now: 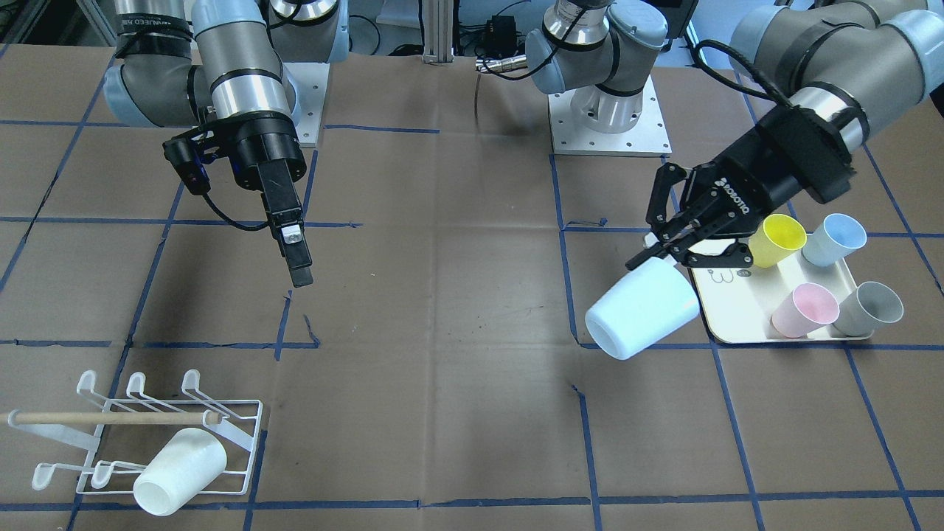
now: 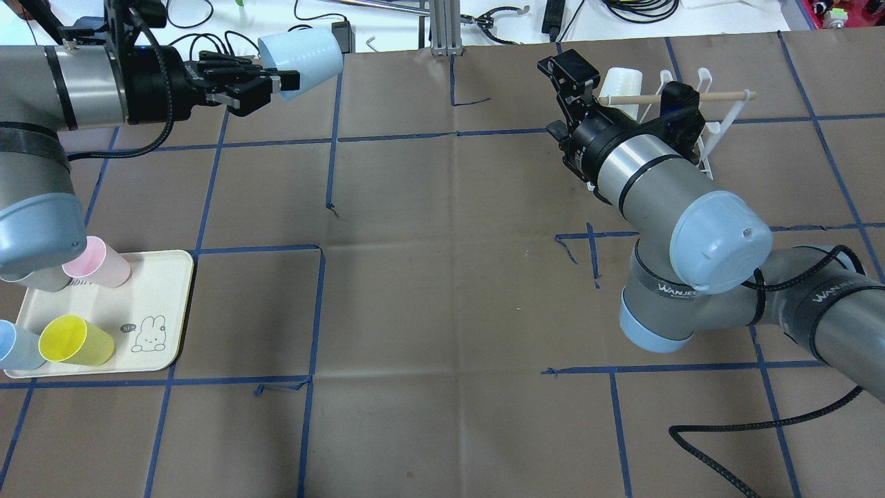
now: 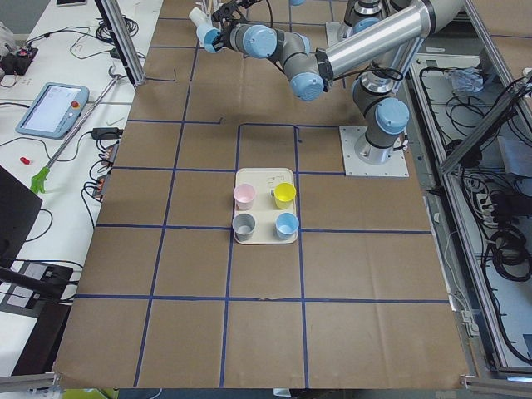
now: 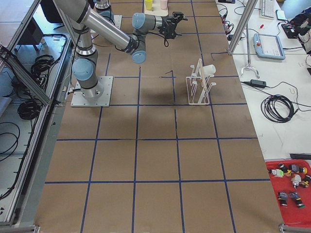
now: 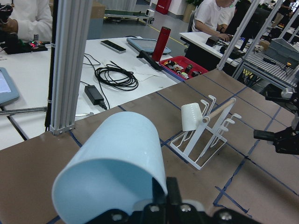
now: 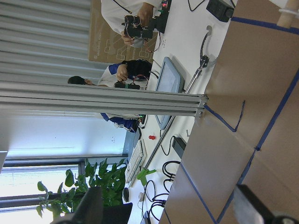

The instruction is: Transfer IKEA cup to right arm and place on rack

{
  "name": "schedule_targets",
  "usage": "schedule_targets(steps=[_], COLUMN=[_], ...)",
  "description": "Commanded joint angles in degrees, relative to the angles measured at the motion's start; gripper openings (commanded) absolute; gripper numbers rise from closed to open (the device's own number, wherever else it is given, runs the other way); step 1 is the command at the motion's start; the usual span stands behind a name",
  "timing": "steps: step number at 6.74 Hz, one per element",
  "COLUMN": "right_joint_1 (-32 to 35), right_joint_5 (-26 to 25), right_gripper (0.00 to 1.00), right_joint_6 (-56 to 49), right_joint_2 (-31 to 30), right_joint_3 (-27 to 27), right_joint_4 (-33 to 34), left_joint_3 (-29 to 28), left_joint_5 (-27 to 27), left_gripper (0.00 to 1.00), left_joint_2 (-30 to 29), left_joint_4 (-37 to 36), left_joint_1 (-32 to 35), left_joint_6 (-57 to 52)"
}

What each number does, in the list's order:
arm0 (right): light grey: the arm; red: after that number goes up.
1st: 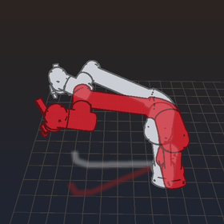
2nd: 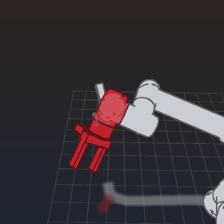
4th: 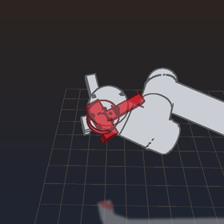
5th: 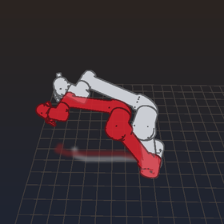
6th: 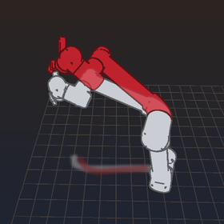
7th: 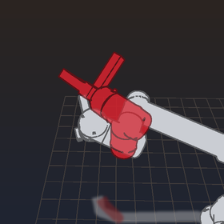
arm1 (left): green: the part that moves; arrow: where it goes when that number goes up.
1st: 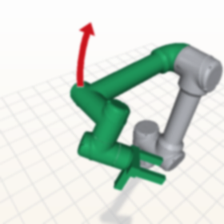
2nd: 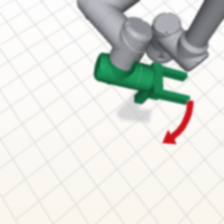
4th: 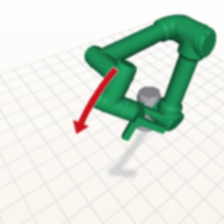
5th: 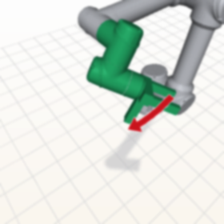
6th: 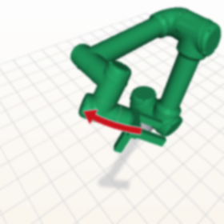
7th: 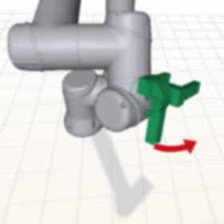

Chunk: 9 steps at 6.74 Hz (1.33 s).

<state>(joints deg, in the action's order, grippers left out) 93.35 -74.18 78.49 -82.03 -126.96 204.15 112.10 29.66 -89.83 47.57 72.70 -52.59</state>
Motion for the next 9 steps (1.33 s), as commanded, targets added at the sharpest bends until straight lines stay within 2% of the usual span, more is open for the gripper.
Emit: schedule_targets(steps=[1, 3, 4, 6, 9], right_joint_1=[0.43, 0.95, 2.87, 3.85, 5.60], right_joint_5=[0.70, 4.64, 5.44, 5.28, 4.84], right_gripper=[1.00, 1.00, 1.00, 1.00, 0.99], right_joint_6=[0.34, 4.09, 12.13, 15.64, 15.99], right_joint_2=[-0.67, -1.11, -1.12, -0.94, -0.68], right_joint_3=[-1.27, -1.71, -1.54, -1.45, -1.28], right_joint_4=[0.19, 0.11, 0.20, 0.11, -0.15], left_joint_3=[3.72, 8.36, 11.87, 14.45, 16.29], left_joint_5=[-0.13, -0.22, -0.30, 0.05, 0.66], left_gripper=[0.00, 0.00, 0.00, 0.01, 0.01], left_joint_2=[-0.34, -1.75, -1.66, -1.84, -1.40], left_joint_4=[-3.68, -14.12, -21.13, -33.19, -38.66], left_joint_1=[1.47, 3.76, 4.11, 6.30, 11.05], left_joint_6=[-5.42, -4.37, -2.11, 9.28, 12.14])
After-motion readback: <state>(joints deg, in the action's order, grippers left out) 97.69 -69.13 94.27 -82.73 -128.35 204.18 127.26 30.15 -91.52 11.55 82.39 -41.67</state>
